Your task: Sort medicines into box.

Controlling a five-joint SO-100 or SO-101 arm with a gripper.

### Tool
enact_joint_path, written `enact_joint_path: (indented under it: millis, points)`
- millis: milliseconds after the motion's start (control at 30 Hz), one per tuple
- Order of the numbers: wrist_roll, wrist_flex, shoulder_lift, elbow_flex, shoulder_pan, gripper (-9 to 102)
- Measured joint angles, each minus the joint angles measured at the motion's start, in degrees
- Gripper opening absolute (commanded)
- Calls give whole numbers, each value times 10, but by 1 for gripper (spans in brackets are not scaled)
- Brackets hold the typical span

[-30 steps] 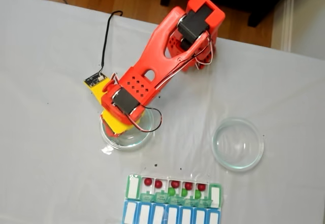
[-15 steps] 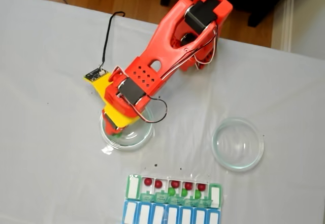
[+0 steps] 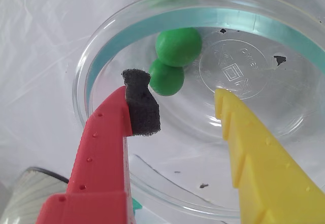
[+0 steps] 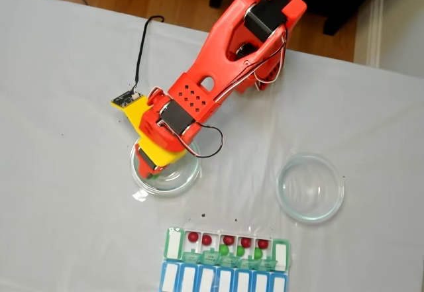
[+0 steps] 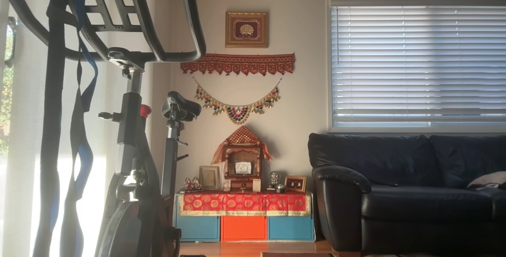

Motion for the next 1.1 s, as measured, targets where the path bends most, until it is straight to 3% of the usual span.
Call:
enact_joint_path:
  millis: [800,1100]
  points:
    - [-4,-19,-62,-10,-5,23]
    - [-58,-21,-62,-10,-25,21]
